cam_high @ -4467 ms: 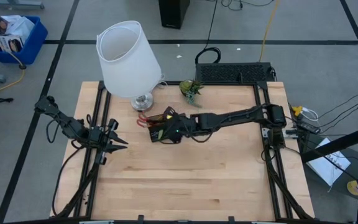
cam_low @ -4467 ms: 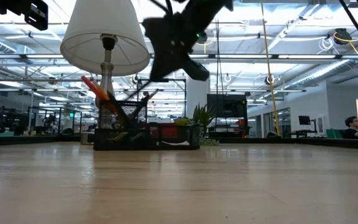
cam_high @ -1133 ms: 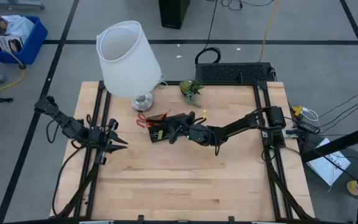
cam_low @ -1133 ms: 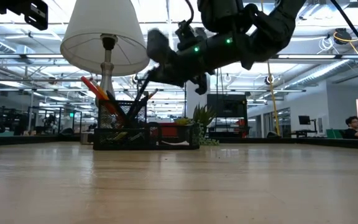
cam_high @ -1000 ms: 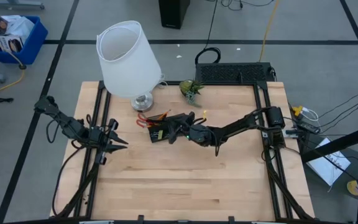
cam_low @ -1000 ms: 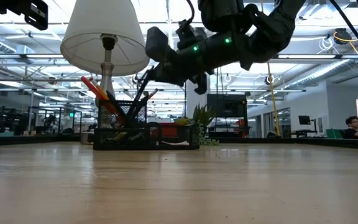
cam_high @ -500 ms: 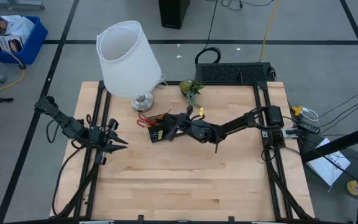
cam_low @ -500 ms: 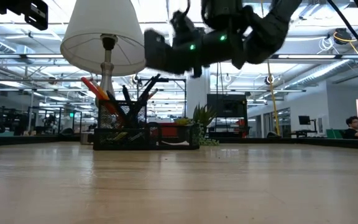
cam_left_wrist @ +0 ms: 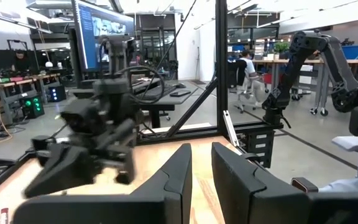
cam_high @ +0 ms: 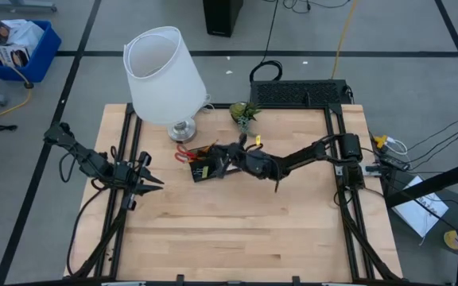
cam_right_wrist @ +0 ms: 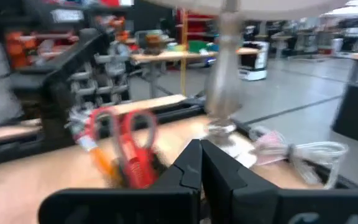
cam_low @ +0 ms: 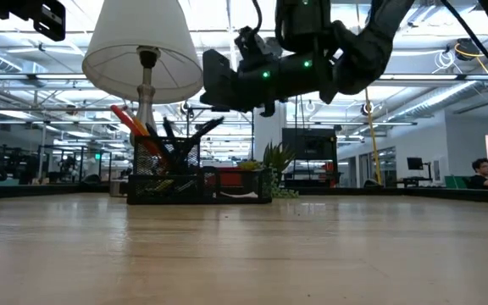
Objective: Pick and place office supplies into organizer
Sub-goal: Put the black pen into the black desk organizer
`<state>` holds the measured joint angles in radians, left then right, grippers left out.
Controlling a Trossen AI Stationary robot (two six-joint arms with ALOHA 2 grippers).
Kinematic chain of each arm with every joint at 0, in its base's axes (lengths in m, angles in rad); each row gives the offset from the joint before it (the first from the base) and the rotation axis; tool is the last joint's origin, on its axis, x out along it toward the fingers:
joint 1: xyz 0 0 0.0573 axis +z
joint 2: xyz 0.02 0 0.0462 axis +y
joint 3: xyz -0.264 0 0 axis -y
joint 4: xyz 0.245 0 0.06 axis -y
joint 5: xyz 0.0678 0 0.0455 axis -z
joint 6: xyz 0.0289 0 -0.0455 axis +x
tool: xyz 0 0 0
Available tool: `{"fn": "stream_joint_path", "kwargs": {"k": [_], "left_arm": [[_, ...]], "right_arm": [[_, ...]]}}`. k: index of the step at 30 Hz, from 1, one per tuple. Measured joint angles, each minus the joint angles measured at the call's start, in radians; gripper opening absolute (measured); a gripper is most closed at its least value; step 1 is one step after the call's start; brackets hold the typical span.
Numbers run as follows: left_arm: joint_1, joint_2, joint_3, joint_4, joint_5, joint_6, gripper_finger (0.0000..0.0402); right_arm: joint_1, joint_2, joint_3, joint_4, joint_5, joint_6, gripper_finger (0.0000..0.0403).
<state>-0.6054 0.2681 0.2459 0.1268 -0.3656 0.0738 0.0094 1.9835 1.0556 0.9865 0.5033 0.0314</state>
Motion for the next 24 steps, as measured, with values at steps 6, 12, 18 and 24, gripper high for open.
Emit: {"fn": "stream_joint_path", "kwargs": {"k": [6, 12, 18, 24], "left_arm": [[0.000, 0.000, 0.000, 0.000, 0.000, 0.000, 0.0067], [0.000, 0.000, 0.000, 0.000, 0.000, 0.000, 0.0067], [0.000, 0.000, 0.000, 0.000, 0.000, 0.000, 0.0067], [0.000, 0.000, 0.000, 0.000, 0.000, 0.000, 0.0067]], "right_arm": [[-0.013, 0.032, 0.001, 0.058, -0.026, 0.001, 0.0000], [0.031, 0.033, 0.000, 0.168, -0.041, -0.174, 0.0000], [0.110, -0.086, 0.000, 0.053, -0.010, -0.288, 0.0000], [0.152, -0.269, -0.087, -0.212, -0.343, -0.129, 0.0001]]}}
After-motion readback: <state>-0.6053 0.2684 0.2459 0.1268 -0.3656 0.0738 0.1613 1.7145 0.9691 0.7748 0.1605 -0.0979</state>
